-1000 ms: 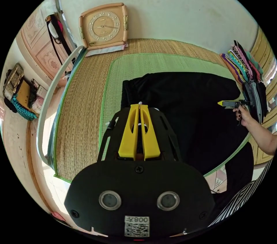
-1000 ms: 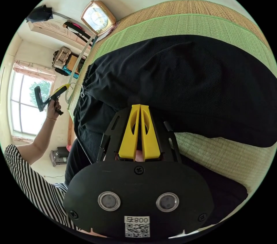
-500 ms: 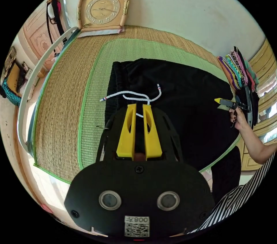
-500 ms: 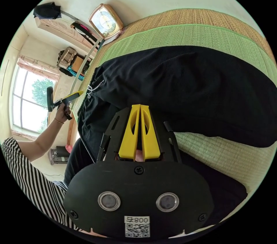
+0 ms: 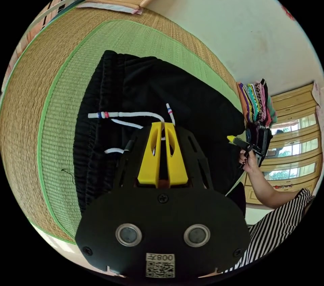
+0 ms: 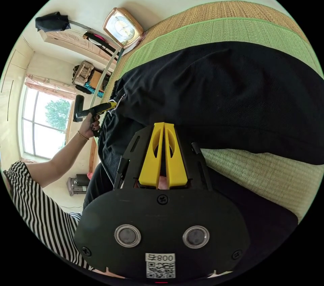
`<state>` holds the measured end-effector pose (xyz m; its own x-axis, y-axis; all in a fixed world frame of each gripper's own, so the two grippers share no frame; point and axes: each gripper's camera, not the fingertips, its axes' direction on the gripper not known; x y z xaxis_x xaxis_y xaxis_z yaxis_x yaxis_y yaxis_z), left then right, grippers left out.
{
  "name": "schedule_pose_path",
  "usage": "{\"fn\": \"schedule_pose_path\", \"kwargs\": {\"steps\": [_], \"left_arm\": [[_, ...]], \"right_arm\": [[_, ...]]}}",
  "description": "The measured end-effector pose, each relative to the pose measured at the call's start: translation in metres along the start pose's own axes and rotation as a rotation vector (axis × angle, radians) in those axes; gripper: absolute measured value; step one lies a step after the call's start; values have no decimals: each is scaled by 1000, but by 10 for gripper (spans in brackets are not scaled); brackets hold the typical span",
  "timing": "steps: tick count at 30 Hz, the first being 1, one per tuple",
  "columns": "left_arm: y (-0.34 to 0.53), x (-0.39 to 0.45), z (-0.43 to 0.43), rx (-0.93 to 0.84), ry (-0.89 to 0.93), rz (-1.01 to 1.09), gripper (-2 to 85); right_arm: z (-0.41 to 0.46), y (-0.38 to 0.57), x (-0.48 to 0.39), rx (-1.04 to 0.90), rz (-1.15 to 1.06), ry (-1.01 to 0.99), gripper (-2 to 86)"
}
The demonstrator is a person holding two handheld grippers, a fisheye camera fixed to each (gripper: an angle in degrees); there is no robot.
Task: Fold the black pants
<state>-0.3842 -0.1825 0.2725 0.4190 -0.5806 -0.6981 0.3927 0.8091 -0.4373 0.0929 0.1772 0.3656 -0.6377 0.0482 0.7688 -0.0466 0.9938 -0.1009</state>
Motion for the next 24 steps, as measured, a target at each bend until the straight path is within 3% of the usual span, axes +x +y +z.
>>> {"fn": "schedule_pose_path", "kwargs": {"steps": [2, 7, 10, 14, 16, 17, 22, 24], "left_arm": [[-1, 10, 8, -43, -98, 78, 16], [2, 13, 1, 41, -158, 124, 15], [-4, 5, 27, -84, -194, 123, 15], [-4, 3, 18, 28, -200, 128, 14], [-7, -4, 31, -33, -249, 112, 15], [-9, -12, 40, -88, -238, 105, 15], [-2, -25, 20, 72, -167, 83, 16], [-2, -34, 30, 15, -170, 74, 17]], "right_arm": [[2, -1, -7, -6, -10, -1, 1], [-1, -4, -29, 12, -58, 17, 1], [17, -10, -38, -64, -79, 101, 1], [25, -13, -60, -82, -105, 148, 1], [28, -13, -69, -88, -118, 171, 1], [27, -14, -73, -84, -111, 166, 1], [9, -16, -91, -15, -117, 144, 1], [3, -16, -95, 7, -111, 133, 1]]}}
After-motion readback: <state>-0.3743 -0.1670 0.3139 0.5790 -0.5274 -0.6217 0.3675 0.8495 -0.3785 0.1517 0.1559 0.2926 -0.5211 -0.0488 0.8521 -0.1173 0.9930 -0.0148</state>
